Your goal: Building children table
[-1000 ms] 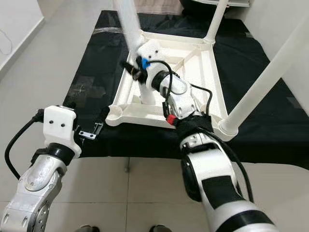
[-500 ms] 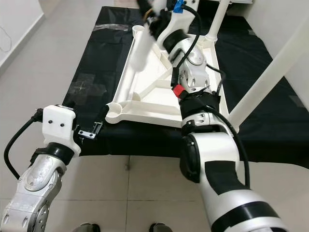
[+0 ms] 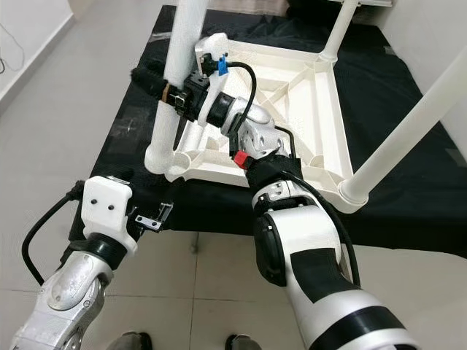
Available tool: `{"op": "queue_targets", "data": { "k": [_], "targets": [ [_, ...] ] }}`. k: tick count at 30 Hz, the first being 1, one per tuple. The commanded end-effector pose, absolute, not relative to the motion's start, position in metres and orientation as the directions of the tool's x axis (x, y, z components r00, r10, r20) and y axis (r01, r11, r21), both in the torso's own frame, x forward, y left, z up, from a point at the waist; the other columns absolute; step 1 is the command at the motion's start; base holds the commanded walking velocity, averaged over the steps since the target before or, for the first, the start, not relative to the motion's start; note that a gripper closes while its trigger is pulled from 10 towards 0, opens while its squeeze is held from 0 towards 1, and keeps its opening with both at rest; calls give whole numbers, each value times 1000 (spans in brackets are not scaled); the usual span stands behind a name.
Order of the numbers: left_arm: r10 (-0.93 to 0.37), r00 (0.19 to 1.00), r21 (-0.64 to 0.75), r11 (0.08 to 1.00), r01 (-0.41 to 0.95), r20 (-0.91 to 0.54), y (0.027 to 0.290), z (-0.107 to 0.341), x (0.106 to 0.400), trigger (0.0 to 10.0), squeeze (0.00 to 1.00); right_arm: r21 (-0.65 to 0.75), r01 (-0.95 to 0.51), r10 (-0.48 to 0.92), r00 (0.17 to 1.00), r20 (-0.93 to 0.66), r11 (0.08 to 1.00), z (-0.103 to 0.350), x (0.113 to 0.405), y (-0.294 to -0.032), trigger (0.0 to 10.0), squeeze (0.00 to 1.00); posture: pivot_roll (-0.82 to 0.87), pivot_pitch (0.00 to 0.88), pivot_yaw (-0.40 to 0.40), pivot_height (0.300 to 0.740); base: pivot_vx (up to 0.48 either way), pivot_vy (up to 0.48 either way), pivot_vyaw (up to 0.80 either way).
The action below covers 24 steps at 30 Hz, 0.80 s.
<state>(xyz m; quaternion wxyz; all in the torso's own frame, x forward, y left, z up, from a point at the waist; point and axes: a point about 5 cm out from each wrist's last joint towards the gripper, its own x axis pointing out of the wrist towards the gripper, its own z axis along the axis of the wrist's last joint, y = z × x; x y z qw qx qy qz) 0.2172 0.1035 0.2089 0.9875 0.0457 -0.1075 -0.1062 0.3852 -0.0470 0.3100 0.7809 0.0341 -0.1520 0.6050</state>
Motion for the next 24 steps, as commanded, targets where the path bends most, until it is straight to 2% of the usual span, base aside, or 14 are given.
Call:
{"op": "queue_targets", "data": {
  "k": [1,5,12,14,18,21,23,24],
  "targets": [
    [-212,959,100,976,195,191,103,208,213,10000,0,-153,-959,954,202,221,239,306,385,-45,10000,0,125,244,-97,740,0,0,0],
    [-200,963,94,978,186,180,103,207,210,10000,0,-213,-934,953,257,159,287,311,390,-50,10000,0,130,267,-101,740,0,0,0],
    [-197,965,91,979,183,171,102,206,209,10000,0,-255,-913,945,287,156,319,326,392,-54,10000,0,121,275,-102,740,0,0,0],
    [-196,966,89,979,183,170,101,206,210,10000,0,-263,-923,958,254,133,282,333,391,-59,10000,0,119,277,-99,740,0,0,0],
    [-195,966,88,979,182,170,101,207,210,10000,0,-259,-930,965,240,110,261,331,390,-61,10000,0,120,277,-102,740,0,0,0],
    [-190,968,88,980,177,167,102,206,210,10000,0,-255,-951,985,173,23,173,321,388,-66,10000,0,115,279,-102,740,0,0,0],
    [-190,968,88,980,177,167,102,206,210,10000,0,-255,-951,985,173,23,173,321,388,-66,10000,0,115,279,-102,740,0,0,0],
    [-187,968,88,981,174,165,102,206,210,10000,0,-245,-961,991,133,-16,125,315,386,-67,10000,0,115,279,-102,740,0,0,0]
  ]
}}
